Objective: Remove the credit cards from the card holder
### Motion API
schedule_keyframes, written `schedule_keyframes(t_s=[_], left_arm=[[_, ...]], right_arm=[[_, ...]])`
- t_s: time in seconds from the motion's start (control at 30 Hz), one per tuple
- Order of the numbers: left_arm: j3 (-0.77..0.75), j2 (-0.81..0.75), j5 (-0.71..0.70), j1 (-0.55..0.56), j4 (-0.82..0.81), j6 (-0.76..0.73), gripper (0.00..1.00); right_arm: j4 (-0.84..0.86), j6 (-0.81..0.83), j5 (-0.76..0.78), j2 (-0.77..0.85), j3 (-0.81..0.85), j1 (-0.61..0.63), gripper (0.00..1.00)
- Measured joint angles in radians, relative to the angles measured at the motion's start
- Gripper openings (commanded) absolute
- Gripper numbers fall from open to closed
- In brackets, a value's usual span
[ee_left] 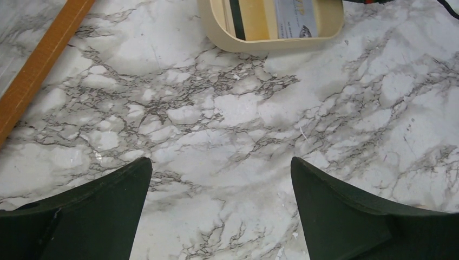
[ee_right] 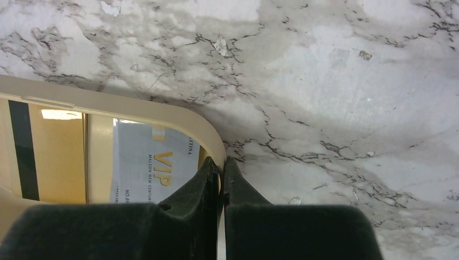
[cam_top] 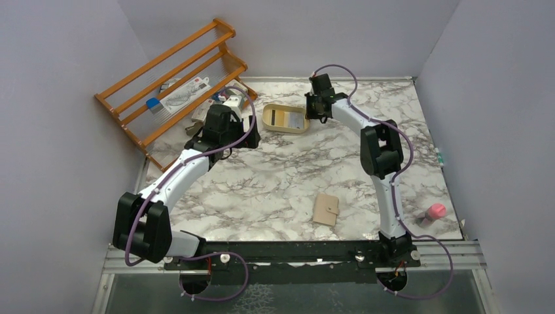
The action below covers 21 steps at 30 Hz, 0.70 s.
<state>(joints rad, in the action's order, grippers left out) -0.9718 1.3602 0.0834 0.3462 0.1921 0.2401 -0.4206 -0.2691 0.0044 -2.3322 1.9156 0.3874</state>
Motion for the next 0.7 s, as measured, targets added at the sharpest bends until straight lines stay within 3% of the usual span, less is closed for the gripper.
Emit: schedule_keyframes(t_s=[0.23,0.7], left_arm=[[0.034,-0.009,0.085,0.000,-0.020,-0.005,0.99],[0.057,-0.009,0.109,0.000,-0.026,0.010,0.99]], right_arm=[[0.002,0.055,-0.051,-0.022,0.033,-0.010,0.01],[-0.022,0.127,-0.088,-0.023,0.042,-0.016,0.04]])
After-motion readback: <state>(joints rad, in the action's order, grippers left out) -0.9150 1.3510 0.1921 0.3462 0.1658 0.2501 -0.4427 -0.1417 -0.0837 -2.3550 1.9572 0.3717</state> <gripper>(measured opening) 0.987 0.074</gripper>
